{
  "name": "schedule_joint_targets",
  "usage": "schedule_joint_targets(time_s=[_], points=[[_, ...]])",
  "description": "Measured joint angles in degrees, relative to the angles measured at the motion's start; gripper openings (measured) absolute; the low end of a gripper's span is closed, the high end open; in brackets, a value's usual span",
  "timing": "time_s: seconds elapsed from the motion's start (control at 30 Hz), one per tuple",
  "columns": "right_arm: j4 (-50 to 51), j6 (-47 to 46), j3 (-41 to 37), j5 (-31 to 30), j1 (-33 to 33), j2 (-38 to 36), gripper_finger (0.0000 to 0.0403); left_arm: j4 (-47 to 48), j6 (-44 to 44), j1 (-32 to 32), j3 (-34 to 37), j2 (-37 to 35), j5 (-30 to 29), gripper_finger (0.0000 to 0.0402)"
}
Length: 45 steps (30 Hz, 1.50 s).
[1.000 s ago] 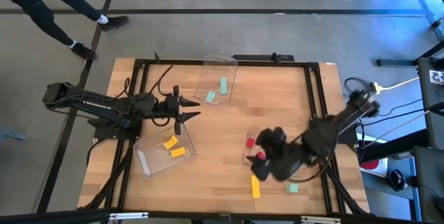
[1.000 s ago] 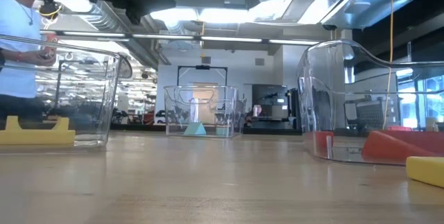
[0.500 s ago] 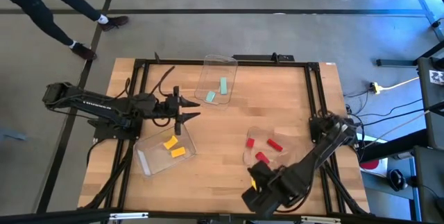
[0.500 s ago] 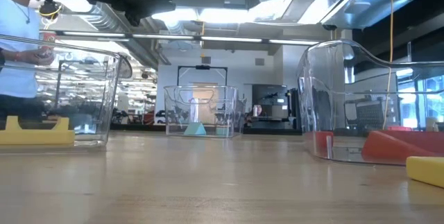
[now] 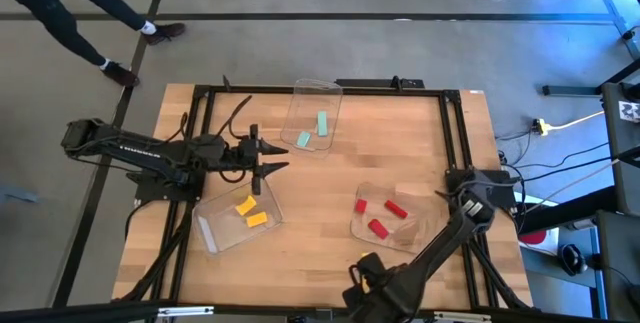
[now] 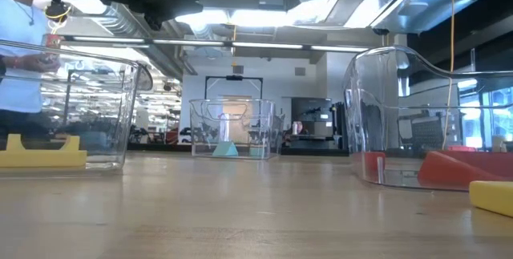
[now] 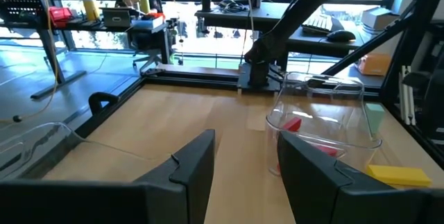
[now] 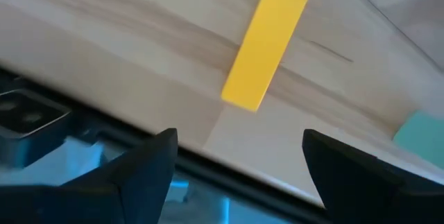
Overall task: Sort & place blocks by color
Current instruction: Put the yellow block into the bottom left transparent bin
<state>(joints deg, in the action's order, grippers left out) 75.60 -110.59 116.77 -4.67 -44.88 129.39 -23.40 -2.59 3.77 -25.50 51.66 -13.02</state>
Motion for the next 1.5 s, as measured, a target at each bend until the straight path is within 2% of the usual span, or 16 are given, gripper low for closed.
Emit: schedule_joint_targets(time_s=[0.53,0.77,0.9,1.1,1.17,1.37,1.5], points=[[1.08,1.41,0.01,-0.71,2.34,9.96,0.0311,0.66,0.06,0.0,0.0,0.02,0.15,0.0149],[0.96,1.97,0.26,-0.65,2.29,10.99,0.0307,0.72,-0.26,0.02,0.0,0.02,0.46,0.0149],[0.46,2.85,0.24,-0.67,2.34,11.09,0.0269,0.72,-0.26,0.02,0.0,0.02,0.46,0.0149],[-0.83,3.45,0.24,-0.75,2.36,11.2,0.015,0.72,-0.26,0.02,0.0,0.02,0.46,0.0149],[-0.6,5.44,0.24,-1.38,2.36,11.2,0.0124,0.72,-0.26,0.02,0.0,0.02,0.46,0.0149],[5.61,15.17,5.03,-1.97,2.4,12.16,0.0124,0.74,-0.31,0.02,0.0,0.02,0.46,0.0149],[12.57,22.03,15.48,-8.33,2.26,11.44,0.0124,0.74,-0.29,0.02,0.0,0.02,0.44,0.0149]])
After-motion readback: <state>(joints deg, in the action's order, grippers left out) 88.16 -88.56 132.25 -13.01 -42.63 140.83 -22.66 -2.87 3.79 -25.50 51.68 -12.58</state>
